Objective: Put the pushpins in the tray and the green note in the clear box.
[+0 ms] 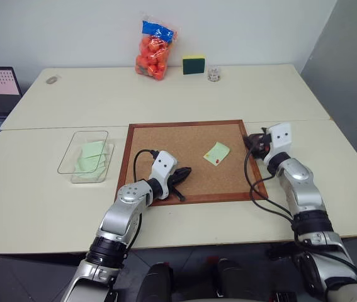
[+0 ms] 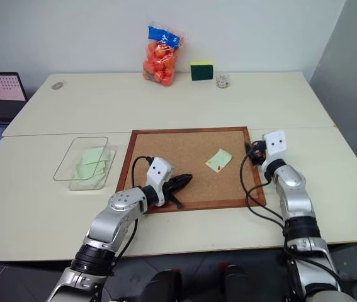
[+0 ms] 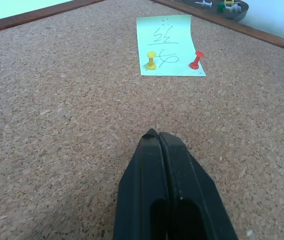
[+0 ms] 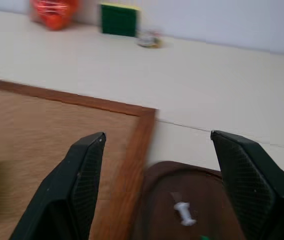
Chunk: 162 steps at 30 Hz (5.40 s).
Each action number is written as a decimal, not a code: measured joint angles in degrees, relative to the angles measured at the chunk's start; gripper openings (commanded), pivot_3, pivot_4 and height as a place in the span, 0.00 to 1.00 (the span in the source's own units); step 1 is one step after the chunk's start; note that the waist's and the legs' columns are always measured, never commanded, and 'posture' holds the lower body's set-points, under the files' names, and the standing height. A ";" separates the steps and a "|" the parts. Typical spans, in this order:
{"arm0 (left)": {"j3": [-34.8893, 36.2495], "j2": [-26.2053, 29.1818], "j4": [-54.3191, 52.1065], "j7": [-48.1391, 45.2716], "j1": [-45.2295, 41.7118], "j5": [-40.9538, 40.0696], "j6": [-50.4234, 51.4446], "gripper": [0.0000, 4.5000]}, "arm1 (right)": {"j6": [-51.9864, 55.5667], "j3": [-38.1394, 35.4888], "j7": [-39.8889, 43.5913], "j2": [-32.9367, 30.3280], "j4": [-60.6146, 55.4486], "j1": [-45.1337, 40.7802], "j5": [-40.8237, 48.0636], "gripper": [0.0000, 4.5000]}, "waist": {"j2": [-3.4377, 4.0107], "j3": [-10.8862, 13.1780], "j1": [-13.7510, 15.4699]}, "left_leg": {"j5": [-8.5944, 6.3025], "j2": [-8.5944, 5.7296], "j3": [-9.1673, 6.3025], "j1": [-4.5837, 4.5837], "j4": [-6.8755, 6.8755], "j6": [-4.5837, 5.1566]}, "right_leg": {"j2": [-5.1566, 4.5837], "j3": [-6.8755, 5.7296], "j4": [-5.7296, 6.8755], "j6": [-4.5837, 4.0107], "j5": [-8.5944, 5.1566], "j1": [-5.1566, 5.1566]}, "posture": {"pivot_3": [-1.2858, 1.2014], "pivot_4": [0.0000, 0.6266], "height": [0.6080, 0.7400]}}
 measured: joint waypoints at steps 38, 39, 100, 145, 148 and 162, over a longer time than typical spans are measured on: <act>0.00 0.02 0.01 -1.05 -0.24 0.98 -0.15 0.00 | 1.30 9.13 13.20 3.63 -2.78 3.29 -0.24 0.03 | -0.03 0.02 -0.02 | 0.00 0.04 0.17 -0.09 -0.02 0.00 | 0.00 0.00 -0.54 0.36 0.22 0.04 | 0.52 0.24 1.00; 0.00 0.02 0.01 -1.04 -0.24 0.99 -0.15 0.00 | 1.30 9.02 13.18 3.58 -2.69 3.25 -0.27 0.00 | -0.03 0.02 -0.02 | 0.00 0.04 0.18 -0.09 -0.02 0.00 | 0.00 0.00 -0.54 0.36 0.22 0.04 | 0.52 0.24 1.00; 0.02 -0.21 0.06 -1.02 -0.43 1.06 -0.20 0.00 | 0.14 -5.04 -14.87 1.16 13.15 -6.32 -2.01 0.52 | -0.03 0.02 -0.03 | 0.00 0.01 0.26 -0.20 -0.01 0.01 | -0.03 0.09 -0.54 0.37 0.26 -0.02 | 0.52 0.24 1.00; -0.02 -0.51 -0.98 0.12 0.47 1.17 -0.14 0.00 | 5.76 10.75 10.41 7.87 0.73 -1.38 0.66 0.87 | -0.02 0.02 -0.10 | 0.00 0.03 0.21 -0.18 -0.01 0.00 | -0.02 0.04 -0.57 0.39 0.26 -0.01 | 0.52 0.24 1.00; 0.01 -0.50 -1.04 0.16 0.51 1.17 -0.07 0.00 | 5.61 10.73 10.13 8.20 1.87 -2.28 0.18 0.87 | -0.02 0.02 -0.13 | 0.00 0.04 0.21 -0.18 -0.01 0.01 | -0.02 0.03 -0.57 0.39 0.26 -0.01 | 0.52 0.24 1.00; 0.13 -0.50 -1.15 0.39 0.52 1.15 0.05 0.00 | 4.81 10.54 9.41 9.05 4.20 -3.66 -0.25 0.26 | -0.03 0.02 -0.17 | 0.00 0.04 0.21 -0.14 -0.01 0.01 | -0.01 0.04 -0.54 0.39 0.27 0.00 | 0.52 0.24 1.00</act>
